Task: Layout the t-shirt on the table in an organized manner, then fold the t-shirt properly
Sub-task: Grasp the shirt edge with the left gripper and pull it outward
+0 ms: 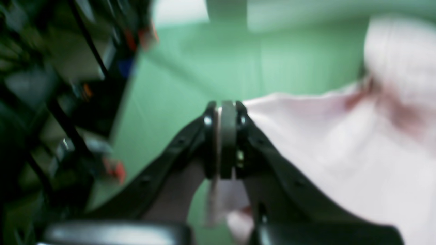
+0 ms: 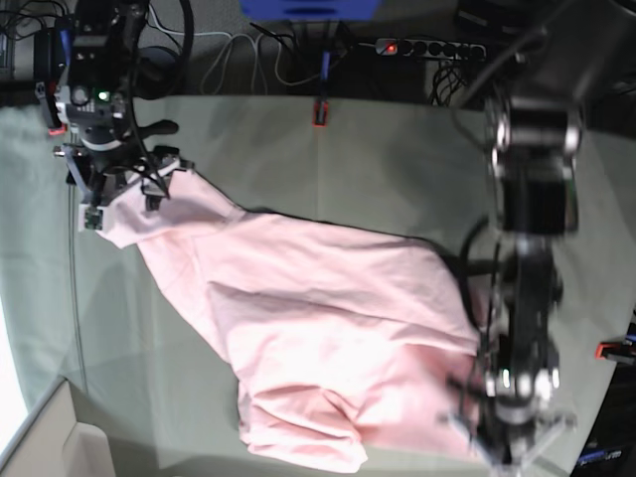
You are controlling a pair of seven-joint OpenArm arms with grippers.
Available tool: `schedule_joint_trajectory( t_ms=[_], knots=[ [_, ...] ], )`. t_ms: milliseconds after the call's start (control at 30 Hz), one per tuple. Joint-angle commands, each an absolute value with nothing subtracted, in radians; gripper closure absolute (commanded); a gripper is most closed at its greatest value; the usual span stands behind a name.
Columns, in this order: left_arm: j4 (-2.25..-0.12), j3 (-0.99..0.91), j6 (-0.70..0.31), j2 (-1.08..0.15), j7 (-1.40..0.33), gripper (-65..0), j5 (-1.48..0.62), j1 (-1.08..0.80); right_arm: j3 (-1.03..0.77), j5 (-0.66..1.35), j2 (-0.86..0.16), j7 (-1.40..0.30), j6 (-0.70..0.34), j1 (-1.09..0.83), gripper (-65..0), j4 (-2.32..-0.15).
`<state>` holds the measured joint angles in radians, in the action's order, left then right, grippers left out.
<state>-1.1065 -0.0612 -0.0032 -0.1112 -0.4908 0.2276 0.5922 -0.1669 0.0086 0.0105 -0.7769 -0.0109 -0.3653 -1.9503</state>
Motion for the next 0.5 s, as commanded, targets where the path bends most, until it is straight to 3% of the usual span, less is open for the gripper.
schedule_joint_trajectory(
  t_ms=[0, 100, 167, 300, 467],
  knots=[
    [-1.053, -0.062, 0.005, -0.111, -0.467, -0.9, 0.234, 0.670, -0.168, 0.010, 0.005, -0.759, -0.013, -0.364, -40.4, -1.966],
    [-0.771, -0.062, 0.005, -0.090, -0.329, -1.5, 0.240, 0.835, -0.168, 0.010, 0.004, -0.759, -0.013, -0.363, -40.4, -1.966],
    [-0.552, -0.062, 0.005, -0.084, -0.234, -6.0, 0.245, 0.946, -0.170, 0.008, 0.002, -0.759, -0.013, -0.366, -40.4, -1.969],
    [-0.282, -0.070, 0.005, -0.068, -0.097, -26.1, 0.236, 1.090, -0.171, 0.008, 0.002, -0.760, -0.013, -0.367, -40.4, -1.969],
    [-0.381, -0.071, 0.005, -0.064, -0.147, -53.3, 0.234, 1.013, -0.171, 0.008, 0.002, -0.760, -0.013, -0.367, -40.4, -1.969]
  ],
)
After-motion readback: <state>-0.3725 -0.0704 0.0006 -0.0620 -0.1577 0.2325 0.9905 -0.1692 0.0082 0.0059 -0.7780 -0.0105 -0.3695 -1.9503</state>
